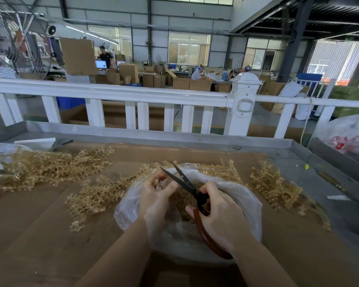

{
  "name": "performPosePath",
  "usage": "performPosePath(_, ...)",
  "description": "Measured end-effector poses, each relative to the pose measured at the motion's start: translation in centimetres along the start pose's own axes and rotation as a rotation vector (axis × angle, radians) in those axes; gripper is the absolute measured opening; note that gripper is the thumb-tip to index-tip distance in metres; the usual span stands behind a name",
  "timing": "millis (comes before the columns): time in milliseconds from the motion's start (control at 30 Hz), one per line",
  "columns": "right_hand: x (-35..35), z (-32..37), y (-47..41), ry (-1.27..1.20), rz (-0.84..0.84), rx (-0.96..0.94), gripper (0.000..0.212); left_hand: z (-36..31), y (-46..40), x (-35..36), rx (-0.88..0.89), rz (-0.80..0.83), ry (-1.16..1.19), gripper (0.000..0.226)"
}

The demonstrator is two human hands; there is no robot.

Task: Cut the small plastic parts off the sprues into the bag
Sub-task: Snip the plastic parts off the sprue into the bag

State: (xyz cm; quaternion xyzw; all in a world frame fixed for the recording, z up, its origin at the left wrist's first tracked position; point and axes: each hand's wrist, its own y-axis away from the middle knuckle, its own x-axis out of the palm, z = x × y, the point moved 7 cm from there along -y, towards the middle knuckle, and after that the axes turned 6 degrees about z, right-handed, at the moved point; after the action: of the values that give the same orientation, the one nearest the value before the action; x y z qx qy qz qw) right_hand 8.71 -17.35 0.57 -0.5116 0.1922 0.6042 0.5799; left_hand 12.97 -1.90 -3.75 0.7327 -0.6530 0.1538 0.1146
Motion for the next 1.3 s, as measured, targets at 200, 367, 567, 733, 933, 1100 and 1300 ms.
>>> performPosePath(200,-0.1,-0.2,-0.2,-0.005,0.022,-0.023,0.037,0.4,0.2,0.0,-0.036,-0.029,-0.066,0.043)
performPosePath(367,-0.1,-0.2,-0.2,0.013,0.054,-0.03,0.034,0.1,0.3,0.0,0.004,-0.046,-0.112,0.043)
performPosePath(567,0.1,-0.6,0.1,0.046,0.053,-0.005,0.034,0.6,0.1,0.2,-0.059,-0.031,0.043,0.039)
performPosePath(733,-0.1,-0.2,0.0,0.1,0.017,-0.039,0.033,0.6,-0.2,0.2,-0.05,0.003,0.026,0.038)
performPosePath(933,-0.4,-1.2,0.0,-0.071,0.018,0.068,0.031,1.5,-0.5,-1.2,-0.097,-0.097,0.148,0.023)
performPosePath(1100,0.0,-0.7,0.0,-0.058,0.056,0.072,0.028,1.6,-0.7,-1.3,-0.09,-0.102,0.182,0.024)
performPosePath(1300,0.6,0.0,0.0,0.062,0.044,0.003,0.034,1.2,-0.5,-0.8,-0.061,0.004,0.251,0.017)
